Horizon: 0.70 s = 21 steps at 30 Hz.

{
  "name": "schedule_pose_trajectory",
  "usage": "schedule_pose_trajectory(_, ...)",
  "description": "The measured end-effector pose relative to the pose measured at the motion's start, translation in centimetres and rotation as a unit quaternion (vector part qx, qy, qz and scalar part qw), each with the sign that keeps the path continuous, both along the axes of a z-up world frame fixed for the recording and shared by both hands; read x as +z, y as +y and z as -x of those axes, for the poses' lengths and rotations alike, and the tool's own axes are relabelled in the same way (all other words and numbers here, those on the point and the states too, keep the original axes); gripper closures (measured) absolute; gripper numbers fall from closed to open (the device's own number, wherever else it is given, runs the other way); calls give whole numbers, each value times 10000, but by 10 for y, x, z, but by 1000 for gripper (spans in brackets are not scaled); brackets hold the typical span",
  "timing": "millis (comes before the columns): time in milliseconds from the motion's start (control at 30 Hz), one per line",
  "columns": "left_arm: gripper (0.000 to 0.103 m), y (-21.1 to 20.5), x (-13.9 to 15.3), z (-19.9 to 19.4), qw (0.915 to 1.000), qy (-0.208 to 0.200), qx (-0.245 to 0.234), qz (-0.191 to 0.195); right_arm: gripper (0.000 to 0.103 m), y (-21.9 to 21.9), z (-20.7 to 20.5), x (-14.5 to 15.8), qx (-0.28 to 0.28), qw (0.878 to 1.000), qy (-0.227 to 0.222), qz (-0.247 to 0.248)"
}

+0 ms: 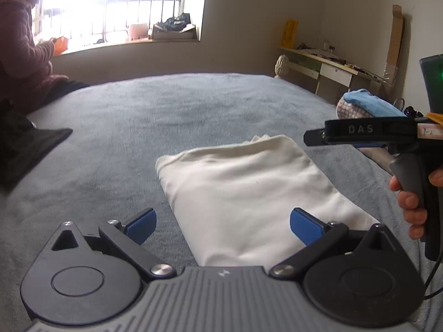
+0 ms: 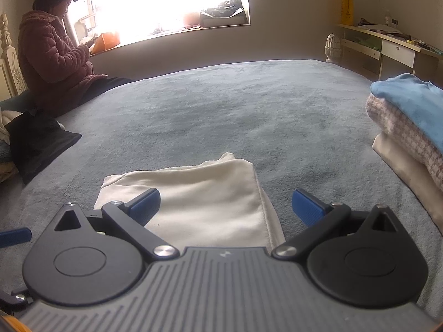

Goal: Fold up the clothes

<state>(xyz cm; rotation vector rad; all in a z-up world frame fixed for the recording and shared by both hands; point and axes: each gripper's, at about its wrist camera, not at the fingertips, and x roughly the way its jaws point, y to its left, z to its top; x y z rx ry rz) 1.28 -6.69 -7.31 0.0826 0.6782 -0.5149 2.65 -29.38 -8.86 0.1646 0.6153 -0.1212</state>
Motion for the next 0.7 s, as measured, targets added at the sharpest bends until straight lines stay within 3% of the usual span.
schedule_pose_trajectory(367, 0, -6, -13, -3, 9984, 203, 99, -521, 1, -7, 2, 1, 182, 9994, -121, -287)
schedule_pose_trajectory(467, 0, -3, -18, -5, 9981, 389, 109, -472, 1, -6, 1, 2, 361, 9987, -195, -303)
schedule_pose_trajectory(567, 2, -2, -21, -6, 9977, 519, 83, -429, 2, 4, -5, 4, 755, 9967, -237, -181)
schedule_pose_trajectory(700, 11, -4, -25, -6, 9967, 632, 21, -504, 7, 29, -30, 2, 1823, 9831, -9, -188)
